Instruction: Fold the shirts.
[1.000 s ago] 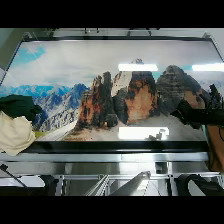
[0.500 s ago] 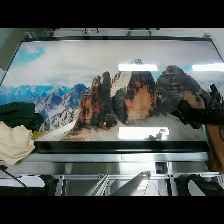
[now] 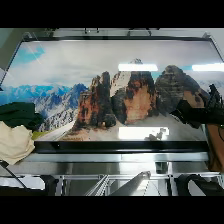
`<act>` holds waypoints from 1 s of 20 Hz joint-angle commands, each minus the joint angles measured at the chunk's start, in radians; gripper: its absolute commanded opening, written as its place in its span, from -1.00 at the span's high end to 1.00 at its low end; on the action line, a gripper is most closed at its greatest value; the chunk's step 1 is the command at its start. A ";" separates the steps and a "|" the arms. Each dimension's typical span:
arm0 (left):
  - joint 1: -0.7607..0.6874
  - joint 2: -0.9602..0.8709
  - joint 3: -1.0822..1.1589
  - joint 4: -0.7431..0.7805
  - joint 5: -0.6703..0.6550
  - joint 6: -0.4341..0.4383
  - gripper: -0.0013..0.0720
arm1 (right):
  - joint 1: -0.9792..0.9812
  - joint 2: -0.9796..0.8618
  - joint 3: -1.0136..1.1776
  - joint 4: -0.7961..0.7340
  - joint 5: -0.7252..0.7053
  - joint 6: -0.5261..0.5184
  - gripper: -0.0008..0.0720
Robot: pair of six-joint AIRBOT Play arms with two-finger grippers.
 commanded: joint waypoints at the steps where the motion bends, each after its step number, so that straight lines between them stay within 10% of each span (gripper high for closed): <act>1: -0.090 -0.082 0.010 0.018 -0.005 0.039 -1.00 | 0.000 -0.007 -0.001 0.000 -0.007 0.000 0.92; 11: -0.230 -0.304 0.010 0.492 -0.265 0.060 -0.96 | 0.000 -0.007 -0.001 -0.013 -0.008 0.000 0.93; 12: -0.231 -0.304 0.010 0.518 -0.261 0.052 -0.62 | 0.000 -0.007 -0.001 -0.015 -0.008 0.000 0.92; 14: -0.231 -0.304 0.010 0.508 -0.262 0.056 0.96 | 0.000 -0.007 -0.001 -0.016 -0.008 0.000 0.92; 20: -0.231 -0.245 0.010 0.504 -0.175 0.052 0.93 | 0.000 -0.007 -0.001 -0.016 -0.008 0.000 0.92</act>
